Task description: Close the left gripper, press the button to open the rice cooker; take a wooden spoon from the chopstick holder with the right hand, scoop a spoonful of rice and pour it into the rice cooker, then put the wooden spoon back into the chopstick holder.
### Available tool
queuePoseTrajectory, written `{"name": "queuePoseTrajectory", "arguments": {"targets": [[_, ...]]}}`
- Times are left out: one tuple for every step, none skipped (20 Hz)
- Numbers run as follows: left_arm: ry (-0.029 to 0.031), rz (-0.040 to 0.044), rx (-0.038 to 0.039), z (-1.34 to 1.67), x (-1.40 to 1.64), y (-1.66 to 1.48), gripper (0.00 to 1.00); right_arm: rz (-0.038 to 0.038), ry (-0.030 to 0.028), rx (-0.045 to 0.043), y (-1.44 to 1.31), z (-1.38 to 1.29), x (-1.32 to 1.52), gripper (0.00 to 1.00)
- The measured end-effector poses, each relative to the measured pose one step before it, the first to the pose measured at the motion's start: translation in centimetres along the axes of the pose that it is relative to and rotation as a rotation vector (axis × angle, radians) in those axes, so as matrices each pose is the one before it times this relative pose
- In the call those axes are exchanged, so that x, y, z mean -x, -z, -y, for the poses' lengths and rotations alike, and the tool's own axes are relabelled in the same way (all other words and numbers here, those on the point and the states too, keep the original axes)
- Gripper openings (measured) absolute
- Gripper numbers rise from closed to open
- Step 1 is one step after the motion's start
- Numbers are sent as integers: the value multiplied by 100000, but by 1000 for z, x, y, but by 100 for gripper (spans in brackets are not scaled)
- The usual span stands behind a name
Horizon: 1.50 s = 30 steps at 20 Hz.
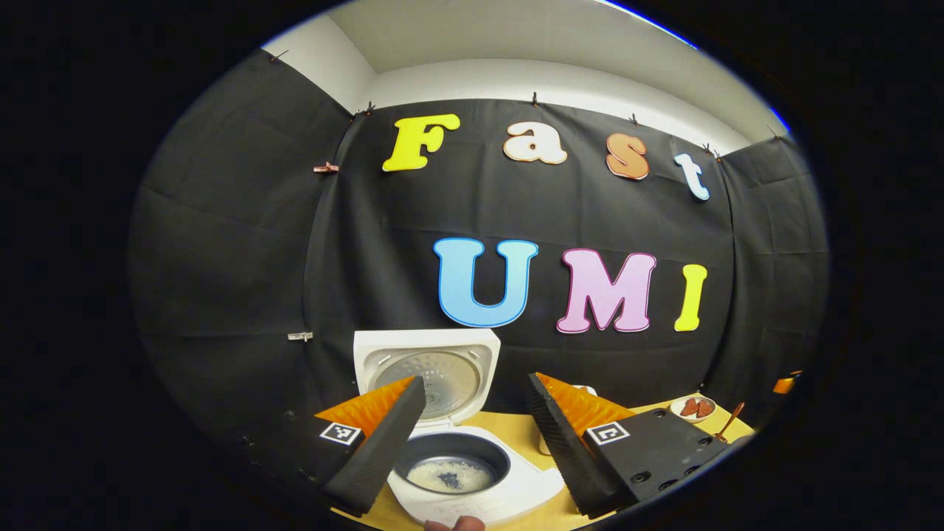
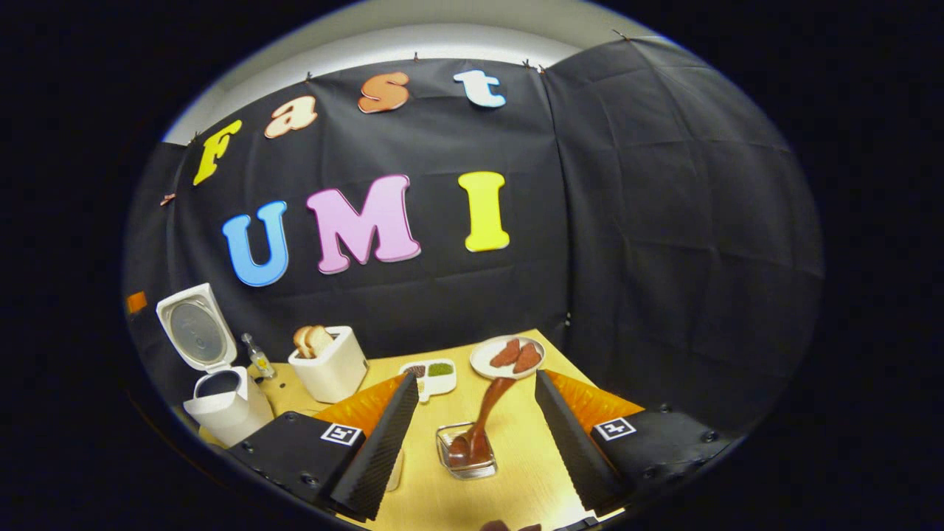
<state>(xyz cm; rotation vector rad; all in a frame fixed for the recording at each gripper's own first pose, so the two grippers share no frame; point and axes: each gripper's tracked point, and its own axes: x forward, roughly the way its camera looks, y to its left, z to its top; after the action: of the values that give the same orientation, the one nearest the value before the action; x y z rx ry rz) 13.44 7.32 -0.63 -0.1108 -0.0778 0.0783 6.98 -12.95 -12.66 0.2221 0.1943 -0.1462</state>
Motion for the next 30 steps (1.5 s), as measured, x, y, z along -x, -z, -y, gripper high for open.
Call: {"name": "queuePoseTrajectory", "arguments": {"targets": [[-108,1435,359,-474,-547,-523,95,2889,-2007,242,-1430,-1538,596,98],[-345,1050,70,-557,-636,-491,95,2103,-1835,402,-1171,-1472,467,98],[-755,963,-449,-688,-765,-408,95,2223,-2153,394,-1152,-1477,454,98],[-697,1381,-938,-630,-830,-587,95,2254,-1838,672,-1230,-1457,361,98],[-809,1300,-1142,-609,-857,-584,95,2080,-2158,615,-1275,-1536,179,98],[-160,1715,-715,-457,-946,-653,95,1868,-1897,411,-1003,-1474,182,98],[-534,1368,-106,-331,-996,-533,95,1418,-2508,374,-965,-1757,125,98],[-628,1493,468,-525,-1095,-653,95,1796,-2368,412,-933,-1590,119,98],[-723,1428,383,-399,-1127,-568,95,2105,-2656,1151,-1117,-1509,208,98],[-944,1152,53,-650,-1249,-539,95,2302,-1767,1291,-1213,-1398,115,98],[-544,932,19,-399,-1449,-320,95,2886,-1336,718,-1199,-1135,103,98],[-512,-68,168,-372,-1430,-66,95,2833,-1487,345,-1186,-1224,132,98],[-446,-860,381,-241,-1442,268,94,2748,-938,80,-1135,-1019,-68,98],[-546,-1439,649,-187,-1304,407,95,2504,-873,223,-895,-888,-289,98],[-684,-1211,695,-148,-1393,547,94,2877,-755,1029,-984,-675,68,98],[-884,-1521,2,-152,-1324,750,94,2716,-56,2456,-712,-481,31,98],[-341,-1401,-1125,41,-1100,708,95,2005,-5,3047,-232,-169,218,98],[-361,-1567,-2175,-37,-1122,872,94,1007,884,3212,-51,-40,373,98],[-63,-1221,-1693,246,-1258,647,94,232,516,2650,256,-24,503,98],[81,-1586,-1276,252,-1006,774,94,-757,637,1609,325,-47,386,99],[-39,-1810,-1213,212,-1013,807,94,-1339,135,845,500,-85,355,99],[-220,-1659,-810,-11,-667,597,94,-857,665,-26,998,-579,604,99],[-487,-1740,-756,-52,-701,718,94,-1384,514,-1065,84,44,278,98],[-778,-1969,-723,-110,-549,652,94,-1257,940,-1517,252,286,88,98],[-1126,-2824,-746,-83,-535,726,94,-1111,1119,-1258,168,253,167,98],[-408,-2378,-555,82,-304,625,94,-837,341,-837,155,220,86,98],[-491,-2905,-540,50,-263,762,94,-416,287,-315,-802,829,-182,98],[-148,-1800,418,145,-68,581,95,-106,325,409,-35,276,85,98],[-473,468,1253,112,-106,-245,95,-79,275,634,-12,222,106,98],[-250,-891,361,73,-31,86,98,-295,-52,661,159,68,132,98]]}}
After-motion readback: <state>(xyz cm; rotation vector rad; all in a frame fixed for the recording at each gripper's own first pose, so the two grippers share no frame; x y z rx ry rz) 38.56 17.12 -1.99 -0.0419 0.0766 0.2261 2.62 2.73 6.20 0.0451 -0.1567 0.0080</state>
